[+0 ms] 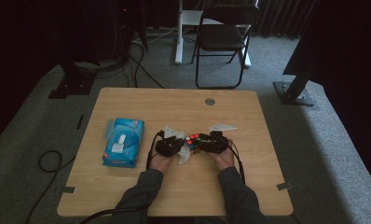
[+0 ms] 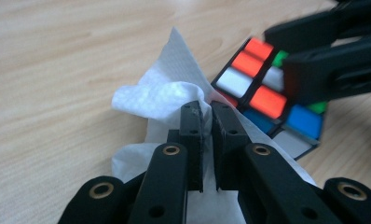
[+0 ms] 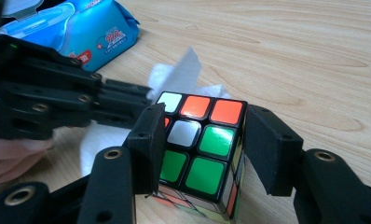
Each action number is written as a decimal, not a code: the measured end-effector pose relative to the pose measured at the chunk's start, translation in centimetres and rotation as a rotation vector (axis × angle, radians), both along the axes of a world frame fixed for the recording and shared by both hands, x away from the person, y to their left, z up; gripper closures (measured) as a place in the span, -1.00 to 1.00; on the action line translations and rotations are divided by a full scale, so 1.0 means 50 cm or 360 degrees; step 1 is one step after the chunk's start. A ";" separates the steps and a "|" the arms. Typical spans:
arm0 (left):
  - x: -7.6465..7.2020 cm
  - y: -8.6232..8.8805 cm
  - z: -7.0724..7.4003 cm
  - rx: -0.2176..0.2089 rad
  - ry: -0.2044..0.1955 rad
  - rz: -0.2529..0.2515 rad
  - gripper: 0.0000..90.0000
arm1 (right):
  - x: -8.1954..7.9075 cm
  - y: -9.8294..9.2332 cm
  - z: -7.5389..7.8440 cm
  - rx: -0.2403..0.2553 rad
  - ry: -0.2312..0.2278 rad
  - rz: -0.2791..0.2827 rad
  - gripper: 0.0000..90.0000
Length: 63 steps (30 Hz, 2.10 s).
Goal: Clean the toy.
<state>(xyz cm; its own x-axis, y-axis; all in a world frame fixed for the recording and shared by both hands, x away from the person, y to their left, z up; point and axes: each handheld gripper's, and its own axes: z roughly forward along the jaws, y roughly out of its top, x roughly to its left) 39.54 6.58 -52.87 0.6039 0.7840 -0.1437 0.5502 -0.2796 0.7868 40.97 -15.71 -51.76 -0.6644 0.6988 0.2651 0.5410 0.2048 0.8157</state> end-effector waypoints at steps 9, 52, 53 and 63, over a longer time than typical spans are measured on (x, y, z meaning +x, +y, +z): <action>-0.016 -0.009 0.000 0.0003 0.0009 -0.0001 0.88 | -0.001 -0.002 -0.002 0.0013 -0.0002 -0.0006 0.09; -0.062 -0.037 -0.028 0.0063 0.0043 -0.0056 0.86 | -0.002 -0.007 -0.004 0.0040 0.0012 -0.0014 0.13; -0.057 -0.038 -0.028 0.0084 0.0067 -0.0053 0.86 | -0.001 -0.007 -0.004 0.0042 0.0015 -0.0012 0.13; -0.022 -0.021 -0.024 0.0085 0.0111 0.0046 0.84 | 0.000 -0.007 -0.005 0.0046 0.0018 -0.0011 0.13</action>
<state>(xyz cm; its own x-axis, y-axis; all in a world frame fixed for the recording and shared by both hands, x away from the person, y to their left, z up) 38.45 5.54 -54.06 0.5707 0.8088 -0.1421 0.6116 -0.3033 0.7307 40.94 -16.08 -51.99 -0.6563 0.6953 0.2929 0.5517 0.1775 0.8149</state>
